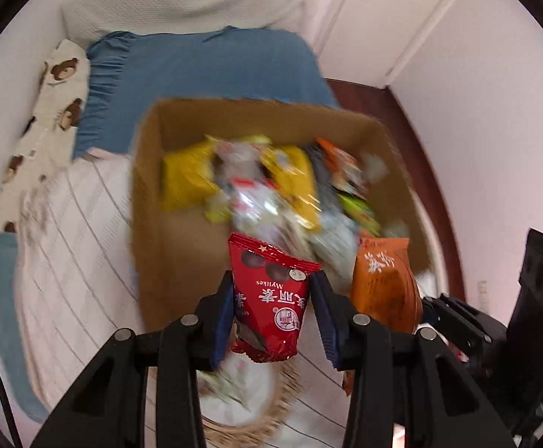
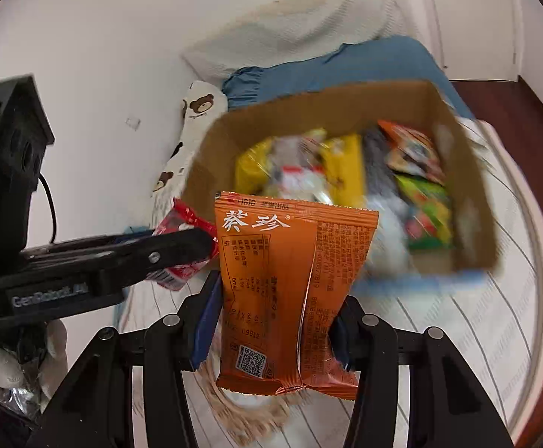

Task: Organize snacks
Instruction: 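Carry both packets into the cardboard box and open both tools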

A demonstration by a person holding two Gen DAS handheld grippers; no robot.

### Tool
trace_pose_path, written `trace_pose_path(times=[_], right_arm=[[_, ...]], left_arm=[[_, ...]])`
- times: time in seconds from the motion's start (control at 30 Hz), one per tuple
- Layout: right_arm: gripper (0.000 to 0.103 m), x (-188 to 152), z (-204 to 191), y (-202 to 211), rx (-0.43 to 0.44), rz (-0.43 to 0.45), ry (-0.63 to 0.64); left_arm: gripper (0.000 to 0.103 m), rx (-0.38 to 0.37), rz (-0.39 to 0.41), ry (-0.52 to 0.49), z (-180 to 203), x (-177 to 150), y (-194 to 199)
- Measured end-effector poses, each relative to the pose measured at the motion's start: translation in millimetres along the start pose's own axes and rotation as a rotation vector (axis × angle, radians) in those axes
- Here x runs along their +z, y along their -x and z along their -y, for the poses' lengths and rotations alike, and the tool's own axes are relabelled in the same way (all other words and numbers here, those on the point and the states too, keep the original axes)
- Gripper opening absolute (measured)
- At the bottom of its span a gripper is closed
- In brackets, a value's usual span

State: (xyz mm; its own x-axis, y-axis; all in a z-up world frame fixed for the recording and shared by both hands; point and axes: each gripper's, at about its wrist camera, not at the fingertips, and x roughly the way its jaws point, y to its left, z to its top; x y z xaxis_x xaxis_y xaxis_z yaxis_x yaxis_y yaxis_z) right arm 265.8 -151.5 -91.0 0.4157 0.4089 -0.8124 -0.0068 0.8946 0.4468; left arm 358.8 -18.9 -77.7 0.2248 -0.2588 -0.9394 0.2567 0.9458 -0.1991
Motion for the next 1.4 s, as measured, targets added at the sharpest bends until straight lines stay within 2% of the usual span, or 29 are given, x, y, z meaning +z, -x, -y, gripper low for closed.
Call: trace_pose_path(times=[0.2, 0.37, 0.43, 0.47, 0.5, 0.53, 0.6, 0.67, 0.7, 0.83, 1.0, 1.1, 1.27, 1.4], right_arm=[[0.053, 42.2, -15.4, -71.3, 0.007, -0.083, -0.069], [0.054, 48.6, -14.7, -110.8, 0.062, -0.142, -0.172], [0.056, 46.5, -9.0, -129.9, 0.086, -0.189, -0.245], [0.067, 45.2, -7.4, -138.8, 0.094, -0.223, -0.269], [0.075, 42.1, -7.8, -143.1, 0.091, -0.243, -0.275], [0.089, 40.7, -9.2, -148.7, 0.084, -0.258, -0.264], [0.092, 39.0, -7.6, -151.6, 0.032, -0.261, -0.255], [0.094, 39.1, 0.5, -151.8, 0.017, -0.26, -0.266], [0.096, 38.5, 3.1, -150.7, 0.013, -0.262, -0.26], [0.097, 33.7, 7.2, -135.5, -0.057, -0.249, -0.192], [0.097, 29.3, 19.0, -98.4, -0.152, -0.173, -0.143], [0.097, 24.3, 30.8, -70.7, -0.233, -0.113, -0.108], [0.097, 20.7, 43.6, -32.1, -0.33, -0.042, -0.059], [0.097, 14.0, 36.1, -7.9, -0.394, 0.025, -0.003]], left_arm=[[0.037, 0.079, -0.118, 0.049, -53.6, 68.3, -41.6], [0.037, 0.108, -0.182, 0.073, -71.1, 84.7, -73.8], [0.037, 0.104, -0.206, 0.084, -73.0, 85.7, -80.6], [0.038, 0.103, -0.216, 0.093, -74.5, 86.2, -84.1], [0.043, 0.104, -0.224, 0.102, -76.3, 86.5, -87.9], [0.049, 0.095, -0.231, 0.111, -77.2, 87.0, -90.4], [0.073, 0.059, -0.239, 0.128, -79.6, 86.2, -94.5], [0.085, 0.031, -0.243, 0.13, -80.3, 85.1, -97.0], [0.085, 0.026, -0.242, 0.132, -80.2, 84.9, -96.7], [0.085, 0.031, -0.218, 0.134, -78.5, 84.6, -91.5], [0.085, 0.091, -0.112, 0.102, -68.3, 74.4, -72.7], [0.085, 0.132, -0.036, 0.075, -56.0, 58.6, -58.7], [0.085, 0.159, 0.059, 0.045, -33.9, 26.9, -40.8], [0.085, 0.145, 0.119, 0.042, -19.6, 0.9, -24.9]])
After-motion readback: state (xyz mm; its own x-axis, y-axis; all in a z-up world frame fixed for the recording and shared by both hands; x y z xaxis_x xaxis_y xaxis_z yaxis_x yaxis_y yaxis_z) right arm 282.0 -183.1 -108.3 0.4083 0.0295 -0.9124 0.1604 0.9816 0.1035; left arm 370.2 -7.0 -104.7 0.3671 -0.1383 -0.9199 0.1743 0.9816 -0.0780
